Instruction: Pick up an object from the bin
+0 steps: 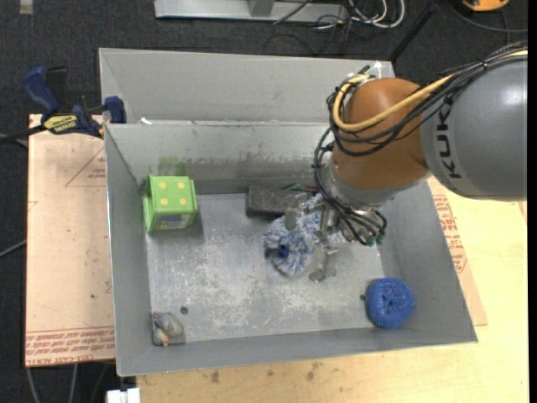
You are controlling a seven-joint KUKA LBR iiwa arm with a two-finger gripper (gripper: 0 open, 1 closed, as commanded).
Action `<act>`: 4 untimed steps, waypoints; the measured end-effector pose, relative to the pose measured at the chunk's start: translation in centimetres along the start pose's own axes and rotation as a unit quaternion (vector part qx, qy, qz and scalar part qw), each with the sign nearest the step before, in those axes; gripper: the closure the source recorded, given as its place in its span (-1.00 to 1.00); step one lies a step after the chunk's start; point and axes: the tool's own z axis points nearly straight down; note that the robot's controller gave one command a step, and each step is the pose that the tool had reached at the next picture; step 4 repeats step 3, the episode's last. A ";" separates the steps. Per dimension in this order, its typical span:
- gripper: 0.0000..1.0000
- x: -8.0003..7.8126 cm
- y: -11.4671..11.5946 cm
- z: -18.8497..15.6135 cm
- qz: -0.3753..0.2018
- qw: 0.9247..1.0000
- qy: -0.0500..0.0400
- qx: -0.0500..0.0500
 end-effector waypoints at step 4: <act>1.00 -5.7 -2.9 8.4 -0.179 0.984 -0.002 0.000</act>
Offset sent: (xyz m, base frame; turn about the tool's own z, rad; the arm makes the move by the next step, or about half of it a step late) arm 0.0618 -0.0133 -0.0840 -0.3640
